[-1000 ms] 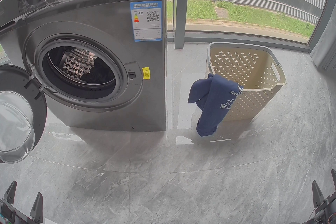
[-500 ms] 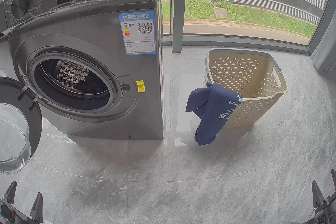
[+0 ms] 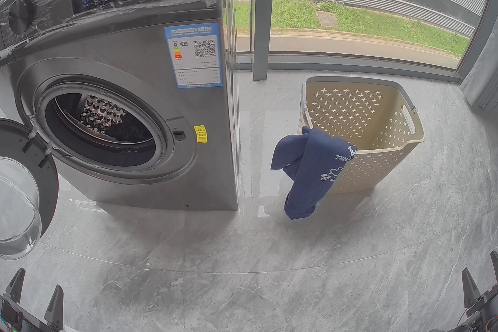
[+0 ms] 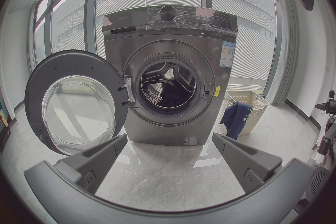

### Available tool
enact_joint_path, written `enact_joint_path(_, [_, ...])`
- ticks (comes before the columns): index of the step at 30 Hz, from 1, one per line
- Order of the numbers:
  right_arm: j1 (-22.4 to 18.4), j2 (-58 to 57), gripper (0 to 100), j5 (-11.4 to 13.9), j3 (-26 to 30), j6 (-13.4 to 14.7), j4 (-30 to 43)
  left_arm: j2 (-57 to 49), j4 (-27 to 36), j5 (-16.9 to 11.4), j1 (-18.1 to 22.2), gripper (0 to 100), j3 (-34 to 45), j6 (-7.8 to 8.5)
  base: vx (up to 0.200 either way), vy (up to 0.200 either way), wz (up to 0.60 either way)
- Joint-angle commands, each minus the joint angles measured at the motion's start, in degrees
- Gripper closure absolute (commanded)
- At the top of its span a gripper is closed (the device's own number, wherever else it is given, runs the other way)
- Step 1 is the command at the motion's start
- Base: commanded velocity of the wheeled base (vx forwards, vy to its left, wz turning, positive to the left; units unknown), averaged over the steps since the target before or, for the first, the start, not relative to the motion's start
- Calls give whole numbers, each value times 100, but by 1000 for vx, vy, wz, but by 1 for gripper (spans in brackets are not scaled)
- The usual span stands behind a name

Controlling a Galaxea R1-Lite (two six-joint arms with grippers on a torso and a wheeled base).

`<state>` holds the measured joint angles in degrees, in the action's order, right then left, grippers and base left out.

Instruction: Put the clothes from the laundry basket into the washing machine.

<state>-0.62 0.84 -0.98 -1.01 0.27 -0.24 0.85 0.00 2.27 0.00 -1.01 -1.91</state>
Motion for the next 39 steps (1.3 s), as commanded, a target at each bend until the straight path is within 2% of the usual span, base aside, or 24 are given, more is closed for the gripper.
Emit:
enact_joint_path(1, [1,-40,0,1,101,0,-2,-41,0,2,0,0,92,-2,0,-200,0])
enact_joint_path(5, [1,-40,0,1,101,0,-2,-41,0,2,0,0,92,7,0,-200,0])
enact_joint_path(11, [1,-40,0,1,101,0,-2,-41,0,2,0,0,92,7,0,0,0])
enact_joint_path(26, [1,-40,0,1,101,0,-2,-41,0,2,0,0,92,7,200,0,0])
enact_joint_path(32, [1,-40,0,1,101,0,-2,-41,0,2,0,0,92,7,0,0,0])
enact_joint_path(39, [1,-40,0,1,101,0,-2,-41,0,2,0,0,92,7,0,-171,0])
